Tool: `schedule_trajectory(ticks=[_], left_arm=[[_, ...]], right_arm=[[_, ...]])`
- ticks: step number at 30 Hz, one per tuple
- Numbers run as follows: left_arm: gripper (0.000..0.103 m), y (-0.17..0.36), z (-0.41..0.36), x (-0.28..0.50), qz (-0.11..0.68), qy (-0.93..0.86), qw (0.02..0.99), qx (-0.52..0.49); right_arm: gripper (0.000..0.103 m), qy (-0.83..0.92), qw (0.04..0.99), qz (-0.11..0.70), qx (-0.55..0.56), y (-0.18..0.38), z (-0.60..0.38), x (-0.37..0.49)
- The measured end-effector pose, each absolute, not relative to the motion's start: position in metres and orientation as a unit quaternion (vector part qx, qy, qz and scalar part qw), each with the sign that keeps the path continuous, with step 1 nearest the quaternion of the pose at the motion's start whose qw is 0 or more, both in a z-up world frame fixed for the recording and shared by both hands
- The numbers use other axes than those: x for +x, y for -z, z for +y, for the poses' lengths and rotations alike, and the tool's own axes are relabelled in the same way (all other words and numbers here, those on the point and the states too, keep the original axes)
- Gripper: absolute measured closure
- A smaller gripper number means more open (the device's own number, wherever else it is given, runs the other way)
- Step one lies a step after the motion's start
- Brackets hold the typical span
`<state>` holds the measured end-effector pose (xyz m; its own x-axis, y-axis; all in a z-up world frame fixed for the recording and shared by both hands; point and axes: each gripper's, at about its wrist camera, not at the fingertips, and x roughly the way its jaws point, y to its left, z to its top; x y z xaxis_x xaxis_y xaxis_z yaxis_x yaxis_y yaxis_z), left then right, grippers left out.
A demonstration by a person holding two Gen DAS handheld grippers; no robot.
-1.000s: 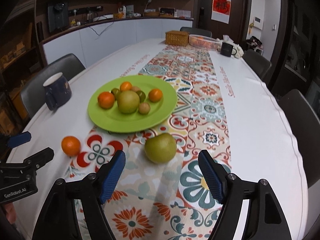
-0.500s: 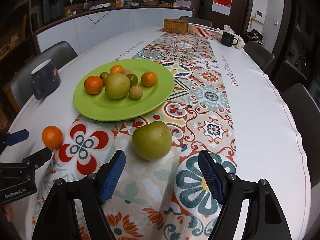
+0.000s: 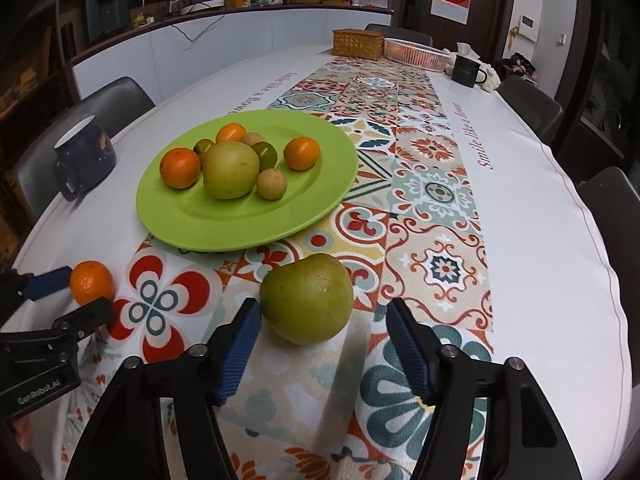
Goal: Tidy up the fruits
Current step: 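Grasp the last orange with the left tool while the right tool grasps the green pear, then carry the orange and pear onto the green plate and open both tools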
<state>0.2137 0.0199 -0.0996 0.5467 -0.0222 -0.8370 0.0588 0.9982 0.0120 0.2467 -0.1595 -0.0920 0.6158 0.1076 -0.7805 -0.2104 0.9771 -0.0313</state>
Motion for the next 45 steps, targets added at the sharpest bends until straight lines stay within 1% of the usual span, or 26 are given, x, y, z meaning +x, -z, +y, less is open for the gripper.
schedule_trajectory(ticks=[2,3,8,16,25,33,45], left_arm=[[0.062,0.101,0.021,0.215,0.479,0.026,0.877,0.014],[0.062,0.101,0.021,0.215,0.479,0.025,0.877,0.012],[0.062,0.102,0.022,0.216,0.477,0.030,0.878,0.009],[0.063,0.100,0.023,0.215,0.477,0.032,0.879,0.007],[0.063,0.083,0.019,0.201,0.461,0.041,0.887,0.000],[0.063,0.058,0.015,0.190,0.433,0.048,0.900,0.002],[0.063,0.005,0.009,0.188,0.375,0.056,0.925,0.015]], right_arm=[[0.046,-0.089,0.898,0.427,-0.064,0.092,-0.157,0.247],[0.047,-0.090,0.897,0.427,-0.065,0.092,-0.156,0.248],[0.051,-0.099,0.892,0.436,-0.062,0.097,-0.152,0.252],[0.053,-0.096,0.894,0.433,-0.060,0.096,-0.152,0.251],[0.053,-0.099,0.901,0.419,-0.049,0.081,-0.156,0.236],[0.053,-0.103,0.912,0.395,-0.037,0.056,-0.160,0.218],[0.053,-0.115,0.936,0.331,-0.027,0.002,-0.161,0.204]])
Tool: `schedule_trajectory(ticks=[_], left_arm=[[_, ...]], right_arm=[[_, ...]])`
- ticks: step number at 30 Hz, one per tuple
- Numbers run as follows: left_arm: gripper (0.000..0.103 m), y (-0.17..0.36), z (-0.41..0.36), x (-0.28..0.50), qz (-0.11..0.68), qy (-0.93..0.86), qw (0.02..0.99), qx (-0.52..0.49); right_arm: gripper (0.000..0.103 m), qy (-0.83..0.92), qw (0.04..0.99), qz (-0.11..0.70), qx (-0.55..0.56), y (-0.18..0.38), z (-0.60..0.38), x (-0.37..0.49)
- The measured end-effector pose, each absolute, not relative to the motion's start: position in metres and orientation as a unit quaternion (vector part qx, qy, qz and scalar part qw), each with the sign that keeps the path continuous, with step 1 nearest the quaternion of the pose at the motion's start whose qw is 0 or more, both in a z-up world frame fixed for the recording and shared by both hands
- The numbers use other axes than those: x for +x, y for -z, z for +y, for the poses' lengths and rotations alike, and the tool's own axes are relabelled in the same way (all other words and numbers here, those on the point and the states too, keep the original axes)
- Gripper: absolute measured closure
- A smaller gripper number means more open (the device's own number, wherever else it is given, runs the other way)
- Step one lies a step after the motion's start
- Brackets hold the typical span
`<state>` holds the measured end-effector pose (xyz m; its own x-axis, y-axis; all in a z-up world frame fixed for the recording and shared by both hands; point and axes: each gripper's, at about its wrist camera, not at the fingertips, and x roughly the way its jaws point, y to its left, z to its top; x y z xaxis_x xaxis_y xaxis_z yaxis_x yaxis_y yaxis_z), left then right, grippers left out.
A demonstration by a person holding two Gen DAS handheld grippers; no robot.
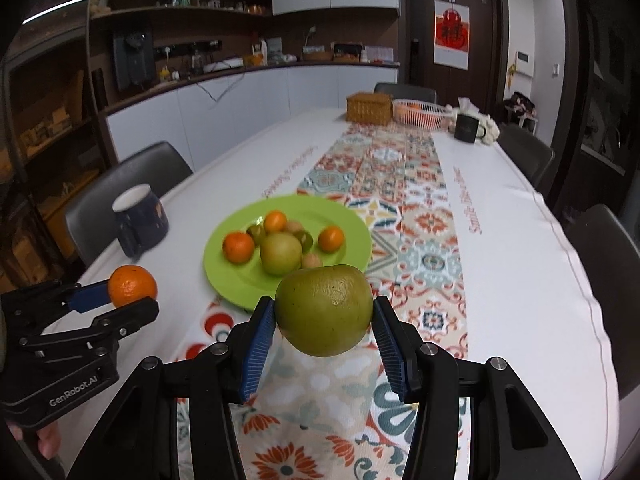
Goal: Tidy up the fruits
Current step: 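Carry the orange and pear onto the green plate and open both tools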
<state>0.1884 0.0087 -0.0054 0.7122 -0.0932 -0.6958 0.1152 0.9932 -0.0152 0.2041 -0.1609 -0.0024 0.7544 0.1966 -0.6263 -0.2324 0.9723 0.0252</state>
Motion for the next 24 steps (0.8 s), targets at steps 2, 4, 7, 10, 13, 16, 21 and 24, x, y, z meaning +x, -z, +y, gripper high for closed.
schedule_trajectory(ticks=[2,4,7,10,13,16,21,24], left_arm=[[0.063,-0.003,0.008,0.191,0.365,0.057,0.929,0.017],[0.063,-0.012,0.007,0.195,0.355,0.056,0.933,0.020],[0.063,-0.022,0.008,0.201,0.344,0.056,0.937,0.023],[0.063,-0.030,0.007,0.207,0.336,0.057,0.940,0.026],[0.063,-0.036,0.007,0.216,0.330,0.057,0.942,0.031],[0.063,-0.039,0.008,0.228,0.329,0.058,0.942,0.034],[0.063,-0.037,0.010,0.254,0.338,0.061,0.939,0.035],[0.063,-0.032,0.012,0.268,0.344,0.061,0.936,0.036]], right_arm=[[0.053,-0.115,0.939,0.323,-0.026,-0.005,-0.162,0.206],[0.053,-0.115,0.941,0.317,-0.025,-0.011,-0.163,0.209],[0.053,-0.117,0.944,0.308,-0.023,-0.020,-0.163,0.217],[0.053,-0.120,0.946,0.302,-0.024,-0.026,-0.161,0.223],[0.053,-0.122,0.947,0.296,-0.027,-0.031,-0.159,0.232],[0.053,-0.125,0.947,0.294,-0.029,-0.035,-0.156,0.243],[0.053,-0.129,0.946,0.296,-0.034,-0.035,-0.149,0.265],[0.053,-0.132,0.944,0.299,-0.040,-0.031,-0.144,0.277]])
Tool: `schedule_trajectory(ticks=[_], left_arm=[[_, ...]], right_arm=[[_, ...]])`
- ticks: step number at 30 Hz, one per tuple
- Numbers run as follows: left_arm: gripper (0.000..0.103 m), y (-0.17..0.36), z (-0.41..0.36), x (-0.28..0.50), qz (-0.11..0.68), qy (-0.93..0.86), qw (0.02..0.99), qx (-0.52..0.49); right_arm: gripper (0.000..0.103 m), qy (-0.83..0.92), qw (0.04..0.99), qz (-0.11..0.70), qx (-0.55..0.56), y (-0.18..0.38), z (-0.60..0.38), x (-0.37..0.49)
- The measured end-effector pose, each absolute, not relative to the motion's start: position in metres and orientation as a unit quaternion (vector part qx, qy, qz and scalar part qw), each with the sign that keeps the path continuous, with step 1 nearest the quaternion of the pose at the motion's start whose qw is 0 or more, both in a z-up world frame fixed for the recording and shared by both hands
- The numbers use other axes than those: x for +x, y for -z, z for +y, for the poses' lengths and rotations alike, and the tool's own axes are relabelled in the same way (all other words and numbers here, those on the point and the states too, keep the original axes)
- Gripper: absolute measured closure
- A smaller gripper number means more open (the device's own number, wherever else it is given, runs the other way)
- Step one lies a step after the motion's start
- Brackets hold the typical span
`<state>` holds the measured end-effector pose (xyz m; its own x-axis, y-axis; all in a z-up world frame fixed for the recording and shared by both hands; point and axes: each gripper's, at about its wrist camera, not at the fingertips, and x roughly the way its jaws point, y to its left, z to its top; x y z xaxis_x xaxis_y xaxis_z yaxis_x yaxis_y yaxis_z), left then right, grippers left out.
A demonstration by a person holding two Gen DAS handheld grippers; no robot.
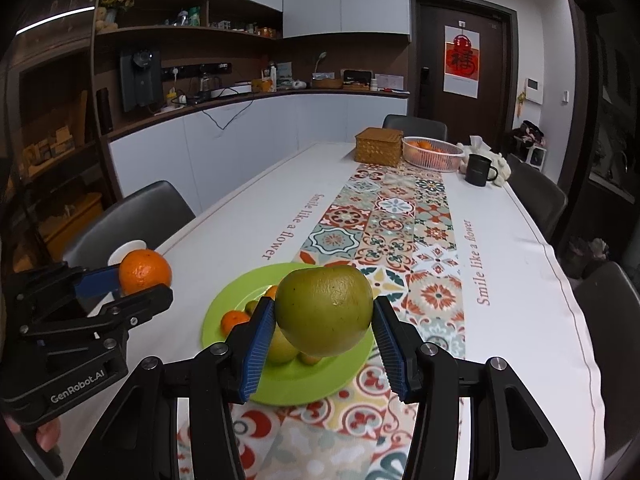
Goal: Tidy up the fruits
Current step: 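Carry the orange and pear onto the green plate and open both tools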
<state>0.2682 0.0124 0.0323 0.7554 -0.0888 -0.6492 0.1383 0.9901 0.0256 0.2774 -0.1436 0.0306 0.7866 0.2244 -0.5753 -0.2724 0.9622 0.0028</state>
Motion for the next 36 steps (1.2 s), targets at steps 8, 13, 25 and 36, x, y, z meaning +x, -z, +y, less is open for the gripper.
schedule_trajectory(ticks=[8,13,25,36], left_arm=[[0.063,-0.011,0.016,0.311,0.365,0.059,0.928,0.040],[0.063,0.008,0.016,0.332,0.380,0.062,0.922,0.040],[0.063,0.047,0.016,0.360,0.412,0.068,0.908,0.043],[0.053,0.055,0.017,0.361,0.417,0.068,0.905,0.041]], right_arm=[[0.053,-0.143,0.936,0.318,-0.054,-0.011,-0.128,0.316],[0.053,-0.147,0.931,0.330,-0.054,0.002,-0.123,0.338],[0.053,-0.151,0.915,0.370,-0.055,0.041,-0.117,0.371],[0.052,-0.149,0.901,0.401,-0.063,0.061,-0.118,0.377]])
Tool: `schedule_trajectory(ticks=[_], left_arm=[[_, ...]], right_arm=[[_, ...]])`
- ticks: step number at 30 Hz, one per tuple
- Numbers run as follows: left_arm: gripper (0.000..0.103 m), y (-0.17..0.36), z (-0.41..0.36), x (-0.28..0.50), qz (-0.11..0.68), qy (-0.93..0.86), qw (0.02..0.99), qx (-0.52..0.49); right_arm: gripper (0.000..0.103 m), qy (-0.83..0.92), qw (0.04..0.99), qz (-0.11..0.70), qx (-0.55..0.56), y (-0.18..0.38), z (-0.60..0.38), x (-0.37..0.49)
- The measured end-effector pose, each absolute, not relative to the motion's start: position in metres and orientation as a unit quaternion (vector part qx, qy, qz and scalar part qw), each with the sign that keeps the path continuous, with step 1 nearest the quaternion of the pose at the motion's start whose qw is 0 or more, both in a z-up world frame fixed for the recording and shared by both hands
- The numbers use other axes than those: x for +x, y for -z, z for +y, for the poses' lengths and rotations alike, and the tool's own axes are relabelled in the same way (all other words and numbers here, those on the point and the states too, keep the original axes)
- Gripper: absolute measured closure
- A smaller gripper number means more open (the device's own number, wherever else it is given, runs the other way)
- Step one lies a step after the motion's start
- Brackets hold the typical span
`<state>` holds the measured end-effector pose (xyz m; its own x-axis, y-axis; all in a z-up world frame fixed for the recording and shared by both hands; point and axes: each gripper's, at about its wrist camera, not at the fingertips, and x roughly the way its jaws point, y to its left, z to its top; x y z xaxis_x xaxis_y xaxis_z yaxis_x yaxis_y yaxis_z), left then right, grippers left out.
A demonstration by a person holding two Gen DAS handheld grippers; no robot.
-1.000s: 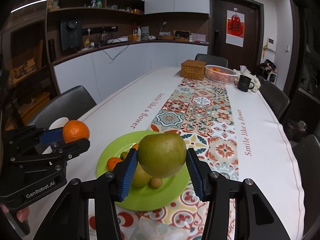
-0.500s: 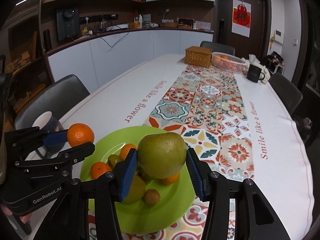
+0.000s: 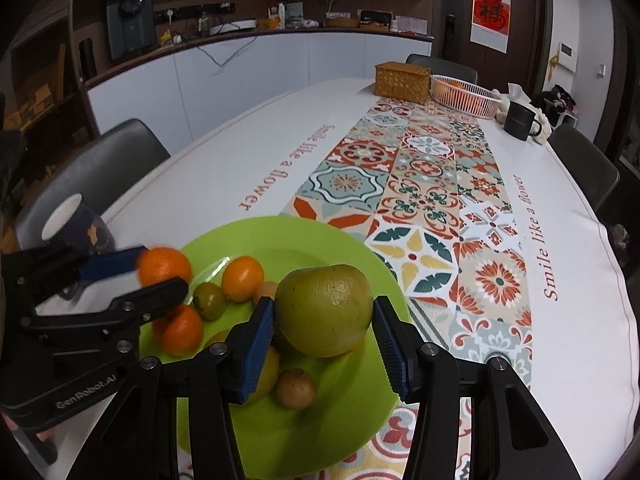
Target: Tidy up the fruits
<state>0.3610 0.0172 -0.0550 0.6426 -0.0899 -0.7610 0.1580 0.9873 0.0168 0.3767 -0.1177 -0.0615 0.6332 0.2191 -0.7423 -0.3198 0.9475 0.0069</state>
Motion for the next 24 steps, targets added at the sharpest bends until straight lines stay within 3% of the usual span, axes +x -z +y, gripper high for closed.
schedule_trajectory(ticks=[5,11,14,24], left_arm=[[0.051,0.047,0.018,0.349,0.407,0.062,0.910,0.046],[0.044,0.026,0.018,0.326,0.387,0.058,0.920,0.038],[0.042,0.013,0.017,0.307,0.375,0.055,0.925,0.034],[0.035,-0.022,0.002,0.240,0.328,0.039,0.942,0.060]], right_arm=[[0.041,-0.147,0.910,0.384,-0.055,0.055,-0.124,0.366],[0.041,-0.135,0.920,0.365,-0.050,0.037,-0.134,0.345],[0.035,-0.121,0.926,0.354,-0.042,0.026,-0.143,0.328],[0.030,-0.093,0.943,0.317,-0.038,-0.007,-0.166,0.260]])
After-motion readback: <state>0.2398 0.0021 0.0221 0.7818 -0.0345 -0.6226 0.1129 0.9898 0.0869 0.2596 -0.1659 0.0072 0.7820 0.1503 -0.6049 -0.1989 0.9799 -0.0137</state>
